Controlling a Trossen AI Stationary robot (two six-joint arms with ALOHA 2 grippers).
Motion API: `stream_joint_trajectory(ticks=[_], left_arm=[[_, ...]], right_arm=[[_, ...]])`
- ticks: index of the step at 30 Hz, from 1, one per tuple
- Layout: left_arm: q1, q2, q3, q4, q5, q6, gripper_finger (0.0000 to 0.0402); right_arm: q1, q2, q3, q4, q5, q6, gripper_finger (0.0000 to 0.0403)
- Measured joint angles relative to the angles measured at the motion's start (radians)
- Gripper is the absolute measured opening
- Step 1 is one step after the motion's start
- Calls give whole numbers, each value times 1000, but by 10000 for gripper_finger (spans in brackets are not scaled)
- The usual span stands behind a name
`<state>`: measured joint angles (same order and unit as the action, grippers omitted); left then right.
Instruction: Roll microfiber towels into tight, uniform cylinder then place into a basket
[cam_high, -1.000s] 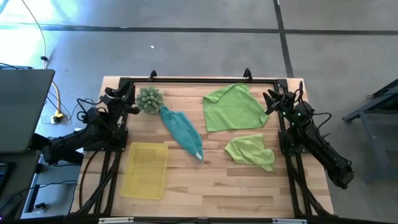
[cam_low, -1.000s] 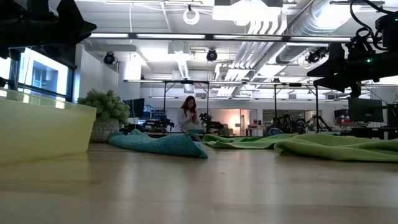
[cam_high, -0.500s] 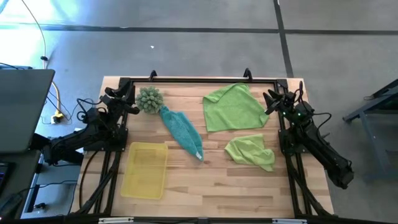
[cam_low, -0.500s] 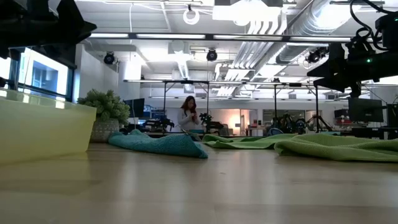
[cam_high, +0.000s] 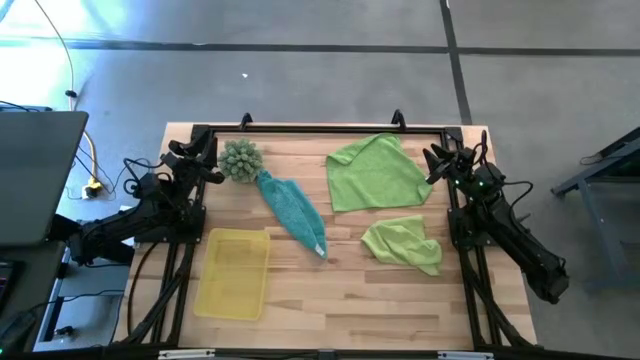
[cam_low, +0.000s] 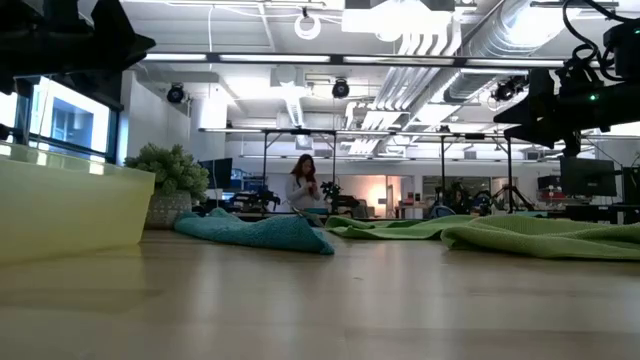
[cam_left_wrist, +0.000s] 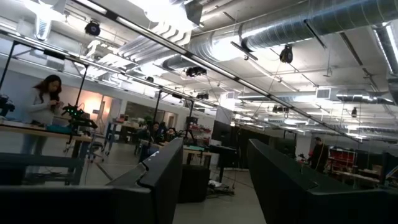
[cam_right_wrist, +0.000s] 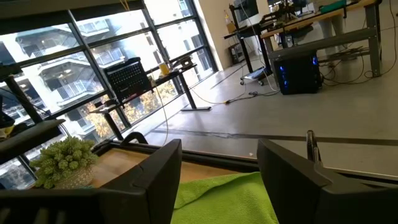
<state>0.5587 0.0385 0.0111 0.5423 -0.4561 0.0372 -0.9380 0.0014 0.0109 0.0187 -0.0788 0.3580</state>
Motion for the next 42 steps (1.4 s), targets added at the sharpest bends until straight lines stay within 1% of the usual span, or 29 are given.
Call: stream_joint_trajectory(ticks=[28, 34, 37, 40, 42], left_arm=[[0, 0, 0, 0, 4, -9, 168], [0, 0, 0, 1, 81, -134, 168], [0, 0, 0, 1, 139, -189, 168], [0, 0, 0, 3, 236, -192, 168], [0, 0, 0, 9, 295, -154, 168]], right_arm=[[0, 0, 0, 0, 0, 0, 204], [0, 0, 0, 0, 0, 0, 204], [0, 0, 0, 0, 0, 0, 204], [0, 0, 0, 0, 0, 0, 204], [0, 0, 0, 0, 0, 0, 204]])
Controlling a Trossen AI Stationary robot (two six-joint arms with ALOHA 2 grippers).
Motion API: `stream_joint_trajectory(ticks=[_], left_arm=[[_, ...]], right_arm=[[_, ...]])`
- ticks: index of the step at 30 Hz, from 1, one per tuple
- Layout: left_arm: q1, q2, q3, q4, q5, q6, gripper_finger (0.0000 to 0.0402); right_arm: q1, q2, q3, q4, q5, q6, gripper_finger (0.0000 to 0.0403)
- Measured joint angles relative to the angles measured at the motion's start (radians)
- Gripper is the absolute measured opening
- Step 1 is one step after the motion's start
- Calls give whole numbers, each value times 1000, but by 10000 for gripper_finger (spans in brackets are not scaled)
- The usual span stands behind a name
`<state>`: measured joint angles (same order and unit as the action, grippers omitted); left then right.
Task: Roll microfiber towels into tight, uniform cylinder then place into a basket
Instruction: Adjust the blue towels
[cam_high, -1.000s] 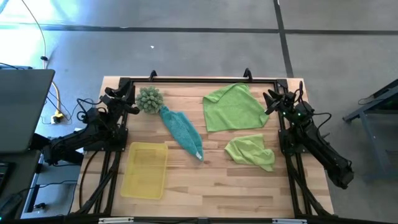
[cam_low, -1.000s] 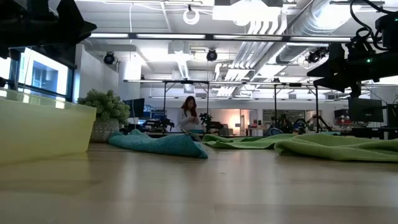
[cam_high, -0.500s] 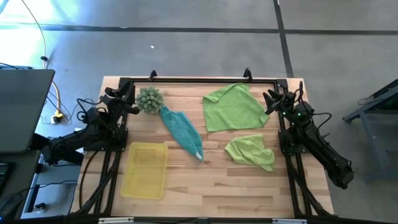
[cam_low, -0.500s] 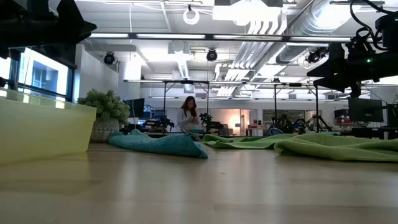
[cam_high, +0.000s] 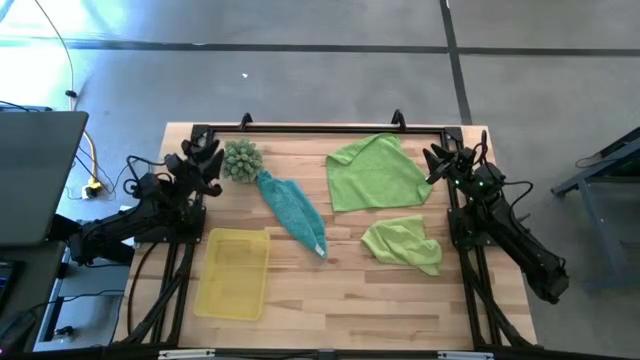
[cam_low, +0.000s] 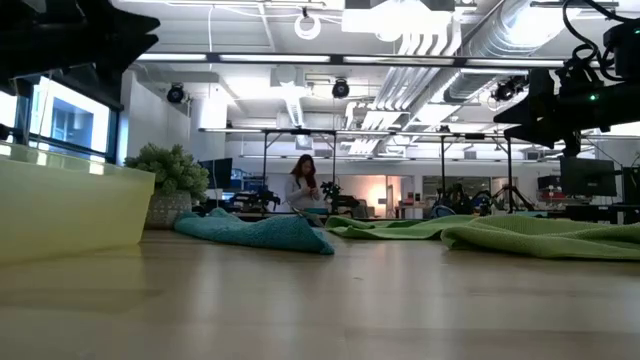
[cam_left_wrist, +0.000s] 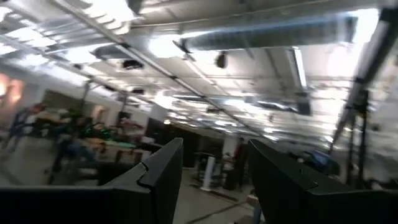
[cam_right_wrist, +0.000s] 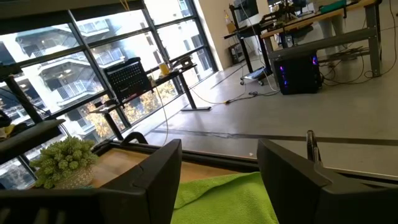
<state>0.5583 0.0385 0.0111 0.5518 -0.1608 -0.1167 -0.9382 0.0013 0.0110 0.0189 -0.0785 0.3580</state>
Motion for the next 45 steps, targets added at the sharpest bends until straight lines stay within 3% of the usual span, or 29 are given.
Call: stream_joint_trajectory(ticks=[7, 13, 18, 30, 45], left_arm=[[0, 25, 67, -17, 77, 107, 168], [0, 122, 204, -230, 78, 199, 168], [0, 276, 323, -363, 108, 283, 168], [-34, 714, 528, -420, 242, 399, 168], [-186, 1097, 663, -495, 248, 442, 168]], right_arm=[[0, 0, 0, 0, 0, 0, 204], [0, 0, 0, 0, 0, 0, 204], [0, 0, 0, 0, 0, 0, 204], [0, 0, 0, 0, 0, 0, 204], [0, 1, 0, 0, 0, 0, 204]])
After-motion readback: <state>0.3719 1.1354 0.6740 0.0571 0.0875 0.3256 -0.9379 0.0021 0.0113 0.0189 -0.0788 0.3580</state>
